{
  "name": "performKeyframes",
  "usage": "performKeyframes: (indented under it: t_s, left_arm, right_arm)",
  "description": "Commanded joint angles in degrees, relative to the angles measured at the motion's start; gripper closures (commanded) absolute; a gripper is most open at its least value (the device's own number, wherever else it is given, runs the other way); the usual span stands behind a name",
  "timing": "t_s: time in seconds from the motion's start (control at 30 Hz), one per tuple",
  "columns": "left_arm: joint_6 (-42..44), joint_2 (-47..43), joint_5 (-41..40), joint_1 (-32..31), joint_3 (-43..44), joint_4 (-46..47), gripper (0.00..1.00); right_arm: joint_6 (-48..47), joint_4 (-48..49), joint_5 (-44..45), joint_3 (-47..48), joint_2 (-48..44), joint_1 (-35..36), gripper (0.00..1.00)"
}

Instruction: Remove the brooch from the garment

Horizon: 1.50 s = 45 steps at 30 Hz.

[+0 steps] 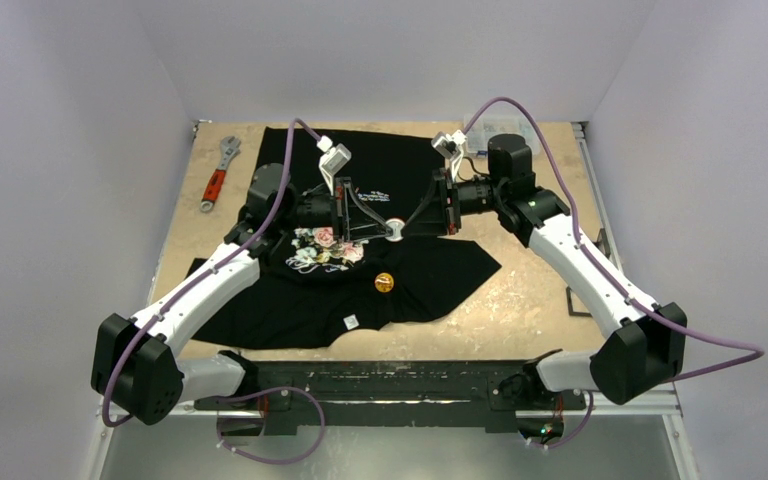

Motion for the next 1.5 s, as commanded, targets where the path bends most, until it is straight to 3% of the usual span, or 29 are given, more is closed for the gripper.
performKeyframes:
  t_s: [0.0, 0.03, 0.07, 0.17, 0.33, 0.63, 0.8, 1.13, 1.47]
  left_arm:
    - [0.5, -0.5, 0.3, 0.3, 0.1, 1.6, 0.88]
    - [0.6, -0.6, 0.2, 0.3, 0.1, 1.3, 0.7]
    - [1.0, -0.9, 0.0, 0.4, 0.0, 1.0, 0.61]
    - [4.4, -2.4, 0.1, 0.9, -0.6, -1.1, 0.53]
    - [9.1, -4.2, -0.4, 0.7, -0.8, -5.0, 0.54]
    - [7.8, -1.0, -0.7, -1.5, 1.8, -3.6, 0.55]
    - [6.8, 0.2, -2.1, -2.3, 2.6, -3.5, 0.64]
    - [2.9, 0.6, -0.7, -2.1, 2.1, -0.1, 0.65]
    - [2.9, 1.1, -1.5, -2.1, 2.2, -1.3, 0.81]
  right_arm:
    - [1.2, 3.2, -2.1, -0.3, -0.1, 0.0, 1.0]
    - [1.7, 3.7, -2.4, -0.5, -0.1, 0.0, 1.0]
    - [2.6, 4.2, -2.4, -0.7, 0.0, 0.0, 1.0]
    - [3.1, 4.0, -1.6, -0.9, 0.0, -0.3, 1.0]
    - [3.5, 4.3, -1.6, -2.0, -0.4, -0.4, 1.0]
    - [2.6, 4.5, -1.1, -2.1, -0.4, -0.4, 1.0]
    - [1.7, 3.7, 0.3, -2.0, -0.9, -0.4, 1.0]
    - [0.6, 3.4, 0.3, -2.5, -1.3, -0.4, 1.0]
    - [0.9, 4.2, 0.3, -2.5, -1.2, -0.5, 1.0]
